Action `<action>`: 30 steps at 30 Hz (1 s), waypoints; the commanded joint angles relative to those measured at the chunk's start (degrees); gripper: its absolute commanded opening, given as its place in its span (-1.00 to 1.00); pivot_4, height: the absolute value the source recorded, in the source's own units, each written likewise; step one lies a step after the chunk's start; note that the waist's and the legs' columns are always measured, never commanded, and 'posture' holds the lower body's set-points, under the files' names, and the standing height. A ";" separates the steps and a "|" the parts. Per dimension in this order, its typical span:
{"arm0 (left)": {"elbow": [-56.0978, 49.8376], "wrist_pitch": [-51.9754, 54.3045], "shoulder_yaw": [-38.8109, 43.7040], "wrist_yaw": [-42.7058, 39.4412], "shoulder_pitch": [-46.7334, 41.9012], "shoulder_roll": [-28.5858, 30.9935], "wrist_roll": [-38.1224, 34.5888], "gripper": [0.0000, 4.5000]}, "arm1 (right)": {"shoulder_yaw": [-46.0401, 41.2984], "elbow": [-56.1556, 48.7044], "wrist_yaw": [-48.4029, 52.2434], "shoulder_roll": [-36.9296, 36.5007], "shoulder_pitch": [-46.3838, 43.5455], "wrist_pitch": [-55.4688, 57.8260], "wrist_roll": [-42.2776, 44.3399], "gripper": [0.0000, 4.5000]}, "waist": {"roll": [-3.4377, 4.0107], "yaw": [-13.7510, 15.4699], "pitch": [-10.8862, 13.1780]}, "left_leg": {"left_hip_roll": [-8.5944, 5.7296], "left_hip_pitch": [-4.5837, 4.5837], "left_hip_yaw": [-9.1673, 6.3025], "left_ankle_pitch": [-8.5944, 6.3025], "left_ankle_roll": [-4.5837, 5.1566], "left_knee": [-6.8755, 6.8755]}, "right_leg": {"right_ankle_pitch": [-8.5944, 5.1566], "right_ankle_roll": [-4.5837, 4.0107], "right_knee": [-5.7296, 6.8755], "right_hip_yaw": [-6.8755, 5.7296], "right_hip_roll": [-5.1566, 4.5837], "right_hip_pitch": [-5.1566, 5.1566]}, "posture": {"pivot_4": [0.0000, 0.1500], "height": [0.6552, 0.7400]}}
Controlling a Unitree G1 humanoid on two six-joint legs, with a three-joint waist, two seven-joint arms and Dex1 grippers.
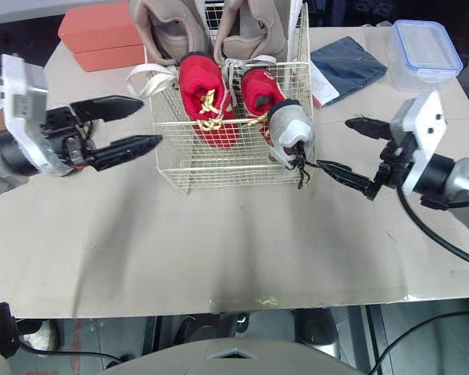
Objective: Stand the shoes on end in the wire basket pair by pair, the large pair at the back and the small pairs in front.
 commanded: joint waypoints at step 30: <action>67.35 -39.15 0.55 7.48 -11.77 0.00 25.76 1.00 | 4.50 -3.60 -2.65 -0.72 -15.49 -2.84 5.50 0.97 | -0.11 0.82 -0.03 | -0.08 -0.26 -0.04 0.00 -0.02 -0.01 | 0.01 0.00 0.14 -0.03 -0.12 -0.36 | 1.00 1.00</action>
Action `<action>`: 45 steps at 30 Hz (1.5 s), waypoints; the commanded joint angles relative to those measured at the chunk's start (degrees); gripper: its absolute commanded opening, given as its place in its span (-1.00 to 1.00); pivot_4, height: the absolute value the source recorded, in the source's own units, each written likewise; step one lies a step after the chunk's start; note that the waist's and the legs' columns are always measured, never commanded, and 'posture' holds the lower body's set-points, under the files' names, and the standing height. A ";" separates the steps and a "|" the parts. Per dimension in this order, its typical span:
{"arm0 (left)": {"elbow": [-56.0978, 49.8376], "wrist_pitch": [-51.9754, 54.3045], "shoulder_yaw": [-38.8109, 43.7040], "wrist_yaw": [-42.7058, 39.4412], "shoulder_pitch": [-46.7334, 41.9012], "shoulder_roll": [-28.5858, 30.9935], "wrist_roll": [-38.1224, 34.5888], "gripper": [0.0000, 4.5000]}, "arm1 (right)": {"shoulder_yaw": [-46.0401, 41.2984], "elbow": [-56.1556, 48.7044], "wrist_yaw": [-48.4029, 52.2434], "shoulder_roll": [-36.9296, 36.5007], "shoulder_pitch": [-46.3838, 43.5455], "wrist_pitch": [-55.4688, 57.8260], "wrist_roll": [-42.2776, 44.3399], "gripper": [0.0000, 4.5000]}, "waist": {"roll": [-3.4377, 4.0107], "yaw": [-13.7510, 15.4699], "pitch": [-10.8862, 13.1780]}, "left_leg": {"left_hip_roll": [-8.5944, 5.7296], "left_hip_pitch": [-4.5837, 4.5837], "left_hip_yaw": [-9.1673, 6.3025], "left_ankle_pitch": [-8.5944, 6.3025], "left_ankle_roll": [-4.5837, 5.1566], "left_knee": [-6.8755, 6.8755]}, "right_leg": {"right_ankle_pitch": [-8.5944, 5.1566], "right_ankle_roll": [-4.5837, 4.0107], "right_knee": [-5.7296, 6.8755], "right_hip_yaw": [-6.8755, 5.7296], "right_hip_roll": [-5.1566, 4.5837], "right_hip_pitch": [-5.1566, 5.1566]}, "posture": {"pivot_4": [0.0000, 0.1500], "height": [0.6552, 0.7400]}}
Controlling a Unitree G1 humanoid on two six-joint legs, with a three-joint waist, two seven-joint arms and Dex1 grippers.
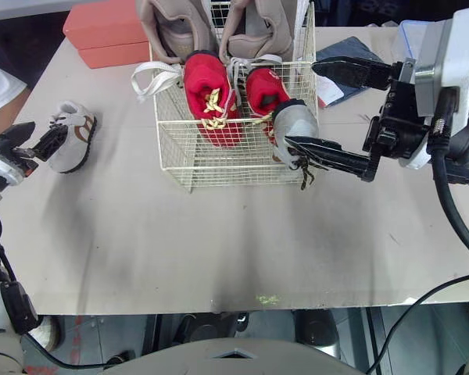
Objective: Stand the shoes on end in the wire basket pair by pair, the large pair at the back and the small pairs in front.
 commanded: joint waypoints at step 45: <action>-67.91 7.40 -17.69 18.55 -9.67 -25.82 -22.08 -1.00 | 4.98 8.20 -19.09 18.46 -13.92 0.29 1.74 1.00 | -0.56 -1.59 -0.18 | -0.09 -0.85 0.04 0.05 -0.08 0.85 | 0.01 0.00 0.80 0.05 0.03 -0.86 | 1.00 1.00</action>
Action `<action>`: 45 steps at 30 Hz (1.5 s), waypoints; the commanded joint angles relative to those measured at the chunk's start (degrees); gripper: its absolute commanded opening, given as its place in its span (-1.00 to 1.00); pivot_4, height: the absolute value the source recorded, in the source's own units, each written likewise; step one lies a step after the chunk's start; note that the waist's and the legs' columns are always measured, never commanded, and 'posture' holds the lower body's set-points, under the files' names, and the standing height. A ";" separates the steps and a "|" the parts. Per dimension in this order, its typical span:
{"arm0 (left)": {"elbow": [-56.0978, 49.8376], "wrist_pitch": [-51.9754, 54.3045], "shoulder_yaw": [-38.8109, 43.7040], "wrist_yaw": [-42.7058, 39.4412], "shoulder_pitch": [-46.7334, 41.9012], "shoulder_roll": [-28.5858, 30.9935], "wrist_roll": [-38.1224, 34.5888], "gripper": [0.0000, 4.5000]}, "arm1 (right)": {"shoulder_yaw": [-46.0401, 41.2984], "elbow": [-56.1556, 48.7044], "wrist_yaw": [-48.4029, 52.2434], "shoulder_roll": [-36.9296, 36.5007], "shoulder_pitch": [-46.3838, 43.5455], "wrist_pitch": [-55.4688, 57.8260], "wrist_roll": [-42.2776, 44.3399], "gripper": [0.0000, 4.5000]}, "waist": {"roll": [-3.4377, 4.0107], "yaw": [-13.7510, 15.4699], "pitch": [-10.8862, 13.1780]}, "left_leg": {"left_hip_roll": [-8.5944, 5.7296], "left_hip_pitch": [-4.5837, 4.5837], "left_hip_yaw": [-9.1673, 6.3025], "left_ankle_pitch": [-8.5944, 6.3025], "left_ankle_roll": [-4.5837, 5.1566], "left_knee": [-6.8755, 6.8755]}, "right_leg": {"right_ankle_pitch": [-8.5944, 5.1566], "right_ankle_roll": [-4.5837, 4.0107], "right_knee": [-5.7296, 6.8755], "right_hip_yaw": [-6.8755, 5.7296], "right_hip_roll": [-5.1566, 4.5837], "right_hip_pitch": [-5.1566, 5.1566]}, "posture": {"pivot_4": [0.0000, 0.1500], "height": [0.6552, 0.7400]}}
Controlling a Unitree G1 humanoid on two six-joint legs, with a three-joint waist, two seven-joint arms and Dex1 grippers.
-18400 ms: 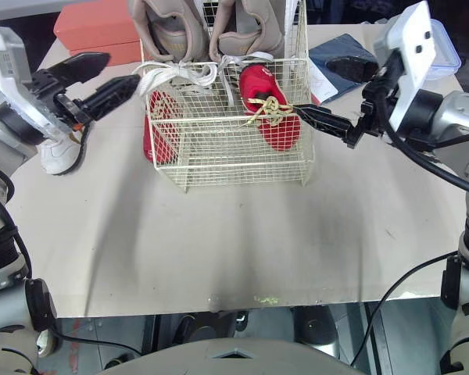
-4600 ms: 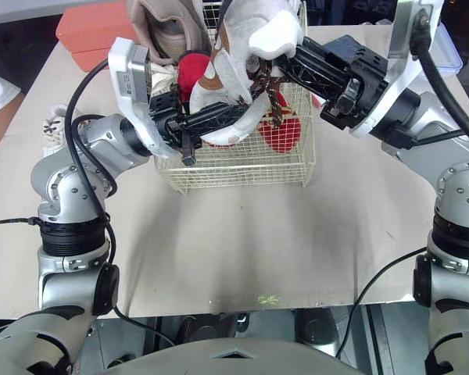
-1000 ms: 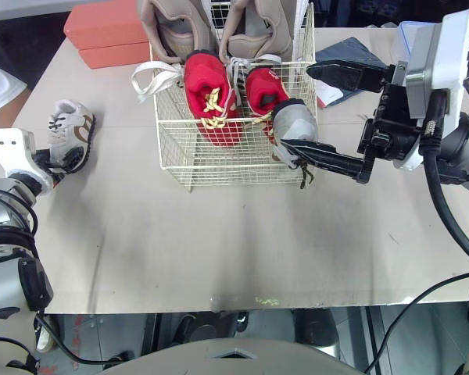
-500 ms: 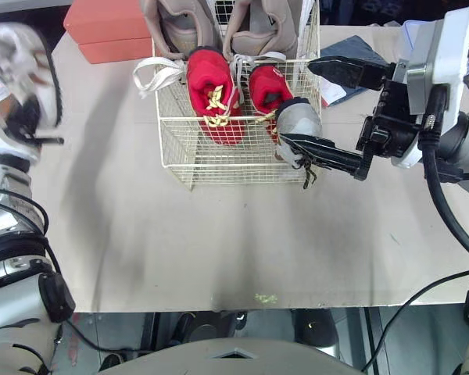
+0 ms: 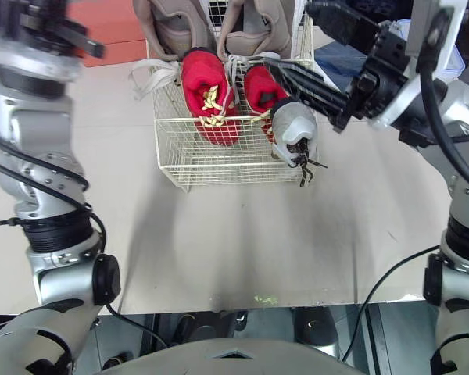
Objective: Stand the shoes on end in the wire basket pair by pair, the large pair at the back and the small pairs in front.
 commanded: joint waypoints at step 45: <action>-1.98 34.12 -2.01 -30.88 2.81 11.88 -22.72 0.98 | 2.06 -0.43 17.97 2.53 1.39 6.73 17.98 -0.98 | 0.12 -0.05 0.07 | -0.01 0.06 -0.11 0.00 0.01 -0.02 | 0.00 0.00 -0.04 -0.02 0.18 0.06 | 1.00 1.00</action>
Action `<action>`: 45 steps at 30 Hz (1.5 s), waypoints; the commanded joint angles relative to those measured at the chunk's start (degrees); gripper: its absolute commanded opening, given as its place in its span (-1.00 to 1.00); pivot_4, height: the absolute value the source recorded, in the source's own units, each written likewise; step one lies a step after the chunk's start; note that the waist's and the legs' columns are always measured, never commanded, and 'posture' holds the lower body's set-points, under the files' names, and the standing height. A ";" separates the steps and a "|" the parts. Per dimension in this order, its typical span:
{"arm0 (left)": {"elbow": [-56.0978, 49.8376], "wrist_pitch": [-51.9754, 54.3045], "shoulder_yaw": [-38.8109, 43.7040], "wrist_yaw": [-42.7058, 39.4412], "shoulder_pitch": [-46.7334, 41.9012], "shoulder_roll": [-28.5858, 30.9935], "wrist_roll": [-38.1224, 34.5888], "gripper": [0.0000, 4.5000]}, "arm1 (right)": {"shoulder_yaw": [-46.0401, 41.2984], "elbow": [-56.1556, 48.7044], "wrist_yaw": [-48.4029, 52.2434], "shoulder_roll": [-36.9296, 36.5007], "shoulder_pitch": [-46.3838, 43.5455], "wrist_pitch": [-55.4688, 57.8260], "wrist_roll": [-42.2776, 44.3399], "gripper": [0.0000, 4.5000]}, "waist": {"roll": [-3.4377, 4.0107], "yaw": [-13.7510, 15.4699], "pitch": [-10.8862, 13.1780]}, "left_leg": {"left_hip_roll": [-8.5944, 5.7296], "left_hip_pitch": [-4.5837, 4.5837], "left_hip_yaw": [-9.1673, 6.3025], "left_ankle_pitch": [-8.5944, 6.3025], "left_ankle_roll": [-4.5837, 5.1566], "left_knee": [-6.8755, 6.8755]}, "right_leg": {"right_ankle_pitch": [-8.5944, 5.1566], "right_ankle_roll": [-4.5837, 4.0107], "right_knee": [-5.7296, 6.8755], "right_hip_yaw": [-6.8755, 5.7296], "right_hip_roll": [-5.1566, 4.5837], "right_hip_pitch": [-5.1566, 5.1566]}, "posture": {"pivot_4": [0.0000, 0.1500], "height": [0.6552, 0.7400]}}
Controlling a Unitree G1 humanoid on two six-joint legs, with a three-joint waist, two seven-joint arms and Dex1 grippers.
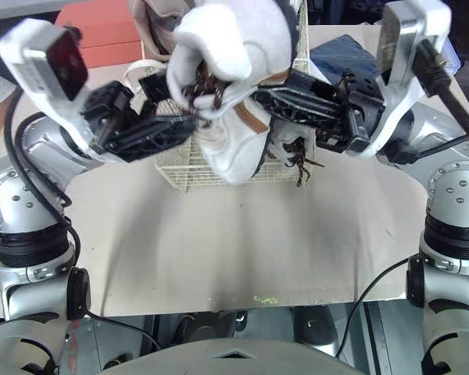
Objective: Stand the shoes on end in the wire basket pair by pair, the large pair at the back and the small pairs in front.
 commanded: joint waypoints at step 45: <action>6.58 15.45 4.00 -12.88 -2.82 1.20 -12.66 0.98 | -1.08 1.08 9.85 -1.77 0.35 2.09 5.72 -0.98 | 0.01 0.01 0.00 | -0.01 0.01 -0.07 0.00 0.00 0.02 | 0.00 0.00 -0.03 -0.08 -0.17 0.03 | 1.00 1.00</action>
